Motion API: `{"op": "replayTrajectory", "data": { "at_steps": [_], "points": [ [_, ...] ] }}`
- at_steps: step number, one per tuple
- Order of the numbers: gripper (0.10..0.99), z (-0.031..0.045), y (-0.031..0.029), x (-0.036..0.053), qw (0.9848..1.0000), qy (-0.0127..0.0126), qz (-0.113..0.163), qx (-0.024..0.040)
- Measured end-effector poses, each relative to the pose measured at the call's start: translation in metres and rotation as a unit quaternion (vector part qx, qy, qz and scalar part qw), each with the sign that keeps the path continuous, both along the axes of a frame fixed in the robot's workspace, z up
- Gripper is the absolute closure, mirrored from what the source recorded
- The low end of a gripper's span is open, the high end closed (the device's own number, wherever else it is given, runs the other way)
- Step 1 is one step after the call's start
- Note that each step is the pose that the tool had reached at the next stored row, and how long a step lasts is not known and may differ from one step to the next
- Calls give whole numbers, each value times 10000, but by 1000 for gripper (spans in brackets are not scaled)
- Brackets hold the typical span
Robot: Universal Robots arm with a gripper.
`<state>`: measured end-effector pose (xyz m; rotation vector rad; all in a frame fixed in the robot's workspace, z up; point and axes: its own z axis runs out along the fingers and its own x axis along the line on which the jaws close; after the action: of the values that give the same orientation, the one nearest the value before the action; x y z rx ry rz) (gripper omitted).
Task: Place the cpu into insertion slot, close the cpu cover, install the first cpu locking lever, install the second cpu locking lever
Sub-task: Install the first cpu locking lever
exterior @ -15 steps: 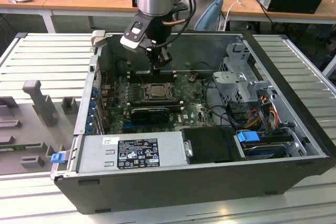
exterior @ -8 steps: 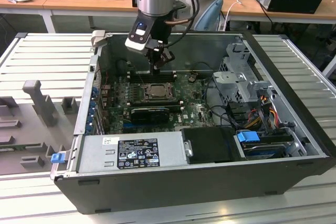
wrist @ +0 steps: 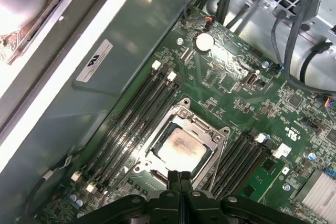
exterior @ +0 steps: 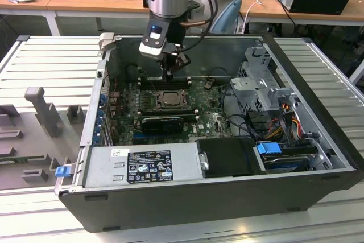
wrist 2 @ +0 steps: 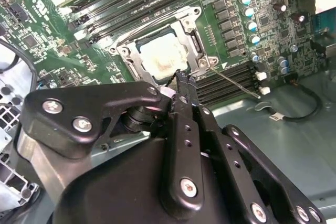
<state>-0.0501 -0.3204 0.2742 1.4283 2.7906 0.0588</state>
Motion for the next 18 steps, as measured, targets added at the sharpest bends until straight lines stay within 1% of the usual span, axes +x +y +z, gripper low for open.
{"op": "replayTrajectory", "data": {
  "at_steps": [6,8,11,15,18],
  "points": [
    [980,0,0,0,9998,0,206,0],
    [980,0,0,0,9994,0,332,0],
    [980,0,0,0,9983,0,581,0],
    [980,0,0,0,9976,0,688,0],
    [980,0,0,0,9968,0,795,0]
  ]
}}
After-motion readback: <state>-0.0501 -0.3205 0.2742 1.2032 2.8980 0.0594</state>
